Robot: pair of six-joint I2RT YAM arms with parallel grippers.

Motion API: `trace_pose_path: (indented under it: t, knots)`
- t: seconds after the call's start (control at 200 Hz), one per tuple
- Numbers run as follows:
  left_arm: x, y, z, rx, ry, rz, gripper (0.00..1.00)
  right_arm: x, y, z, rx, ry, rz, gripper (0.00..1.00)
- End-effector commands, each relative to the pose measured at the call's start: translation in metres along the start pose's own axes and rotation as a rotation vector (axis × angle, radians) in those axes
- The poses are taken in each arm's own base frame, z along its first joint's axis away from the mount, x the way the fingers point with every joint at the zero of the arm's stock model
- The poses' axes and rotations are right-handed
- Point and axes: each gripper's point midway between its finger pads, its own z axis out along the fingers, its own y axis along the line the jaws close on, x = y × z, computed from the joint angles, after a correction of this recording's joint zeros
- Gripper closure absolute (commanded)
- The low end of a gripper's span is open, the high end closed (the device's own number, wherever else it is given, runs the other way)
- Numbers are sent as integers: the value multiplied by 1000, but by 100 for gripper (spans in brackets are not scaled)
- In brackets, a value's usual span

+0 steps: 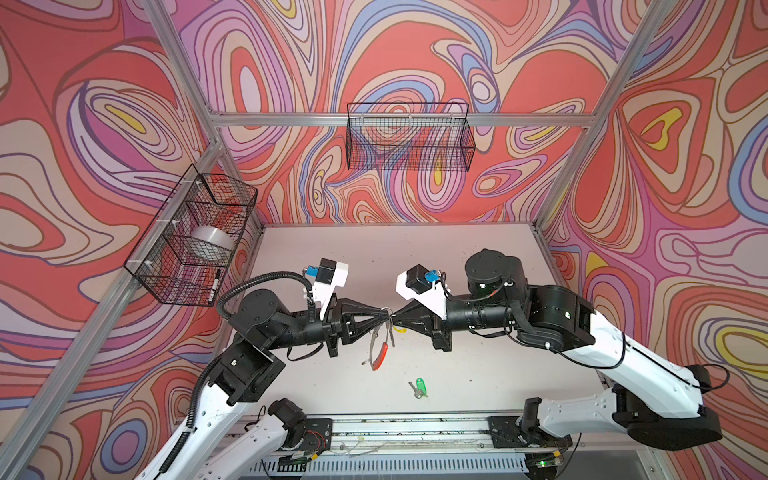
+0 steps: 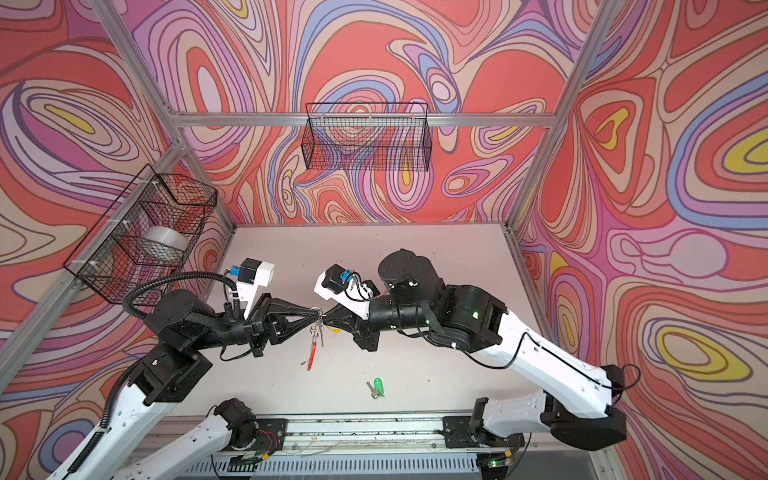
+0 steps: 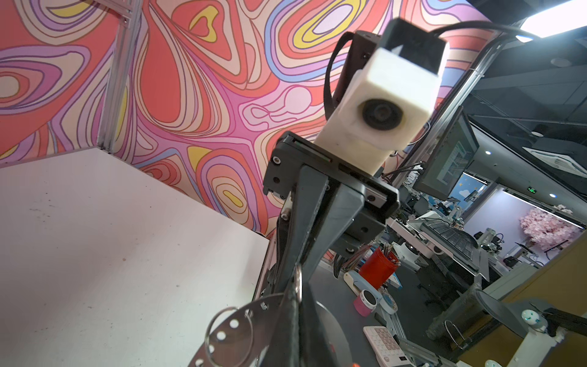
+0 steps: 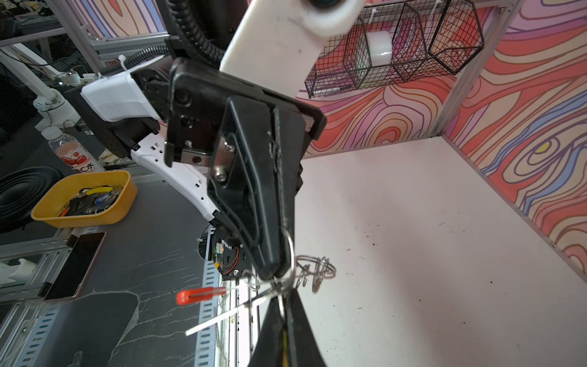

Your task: Remove the keys from the keyring

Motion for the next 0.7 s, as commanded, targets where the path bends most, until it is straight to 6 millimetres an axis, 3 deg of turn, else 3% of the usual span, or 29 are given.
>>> trace_pose_path:
  t: [0.0, 0.26, 0.691]
  knots:
    - [-20, -2, -3, -31, -77, 33, 100, 14, -2, 21, 38, 74, 12, 100]
    - [-16, 4, -2, -50, -67, 21, 100, 11, 6, 38, 43, 91, -34, 100]
    - [-10, 5, -6, -78, -41, 37, 100, 4, -7, 9, 146, 66, -49, 100]
